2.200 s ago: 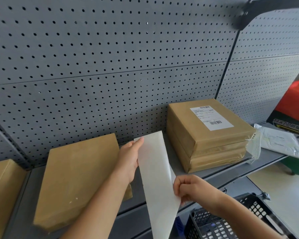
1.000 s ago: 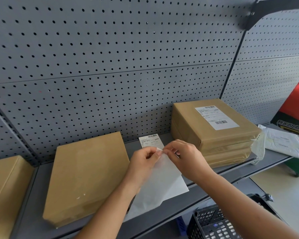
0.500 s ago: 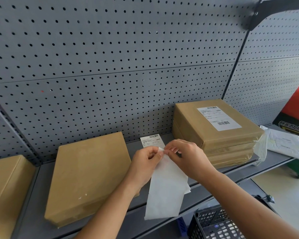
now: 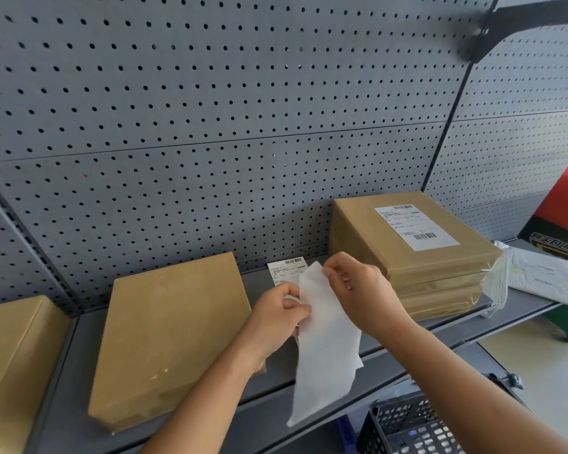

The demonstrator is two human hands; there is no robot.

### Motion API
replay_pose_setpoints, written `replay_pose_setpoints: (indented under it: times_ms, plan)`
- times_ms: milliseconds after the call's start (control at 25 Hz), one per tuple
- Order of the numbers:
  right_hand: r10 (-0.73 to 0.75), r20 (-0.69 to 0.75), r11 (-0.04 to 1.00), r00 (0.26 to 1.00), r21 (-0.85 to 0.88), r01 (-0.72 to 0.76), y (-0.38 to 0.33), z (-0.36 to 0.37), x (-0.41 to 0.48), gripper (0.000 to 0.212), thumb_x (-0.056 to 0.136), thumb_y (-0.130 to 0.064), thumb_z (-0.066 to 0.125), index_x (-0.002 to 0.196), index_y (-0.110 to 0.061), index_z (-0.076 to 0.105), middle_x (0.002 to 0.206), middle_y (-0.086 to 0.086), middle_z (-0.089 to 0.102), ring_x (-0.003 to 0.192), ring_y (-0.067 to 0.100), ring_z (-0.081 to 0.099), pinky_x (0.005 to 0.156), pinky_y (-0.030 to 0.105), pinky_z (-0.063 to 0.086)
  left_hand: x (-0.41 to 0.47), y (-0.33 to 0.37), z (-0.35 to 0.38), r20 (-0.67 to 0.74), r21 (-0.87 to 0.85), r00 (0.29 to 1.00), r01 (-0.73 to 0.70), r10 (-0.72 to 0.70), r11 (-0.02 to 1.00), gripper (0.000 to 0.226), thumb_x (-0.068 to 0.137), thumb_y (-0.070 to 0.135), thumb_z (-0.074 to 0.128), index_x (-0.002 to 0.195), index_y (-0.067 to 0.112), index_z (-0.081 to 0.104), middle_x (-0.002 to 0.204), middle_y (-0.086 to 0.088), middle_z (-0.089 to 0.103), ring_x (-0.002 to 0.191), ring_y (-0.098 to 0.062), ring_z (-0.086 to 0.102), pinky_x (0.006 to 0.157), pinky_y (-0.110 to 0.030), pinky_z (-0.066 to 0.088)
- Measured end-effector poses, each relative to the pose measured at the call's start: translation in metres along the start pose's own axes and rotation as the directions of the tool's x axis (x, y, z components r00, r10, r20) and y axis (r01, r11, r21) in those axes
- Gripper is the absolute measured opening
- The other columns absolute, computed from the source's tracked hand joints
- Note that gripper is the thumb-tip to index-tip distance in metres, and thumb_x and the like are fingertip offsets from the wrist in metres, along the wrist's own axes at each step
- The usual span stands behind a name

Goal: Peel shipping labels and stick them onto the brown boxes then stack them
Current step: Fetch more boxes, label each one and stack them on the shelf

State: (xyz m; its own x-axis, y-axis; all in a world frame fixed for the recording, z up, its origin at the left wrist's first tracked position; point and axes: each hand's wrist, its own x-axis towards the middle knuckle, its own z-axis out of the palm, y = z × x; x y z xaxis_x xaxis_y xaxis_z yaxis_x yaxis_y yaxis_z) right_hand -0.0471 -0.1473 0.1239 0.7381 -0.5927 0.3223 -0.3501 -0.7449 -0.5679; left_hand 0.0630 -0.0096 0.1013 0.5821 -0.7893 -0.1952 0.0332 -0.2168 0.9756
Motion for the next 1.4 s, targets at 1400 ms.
replay_pose_setpoints:
  times_ms: [1400]
  plan:
    - [-0.034, -0.035, 0.984, 0.999, 0.175, 0.039, -0.015, -0.032, -0.003, 0.008, 0.095, -0.031, 0.065, 0.095, -0.026, 0.071, 0.077, -0.028, 0.064, 0.066, -0.005, 0.058, 0.057, 0.008, 0.039, 0.005, 0.019, 0.001, 0.035, -0.211, 0.999, 0.035, -0.028, 0.977, 0.026, 0.093, 0.032, 0.073, 0.114, 0.018, 0.073, 0.108, 0.0, 0.081, 0.102, -0.022, 0.076, 0.092, -0.042, 0.061]
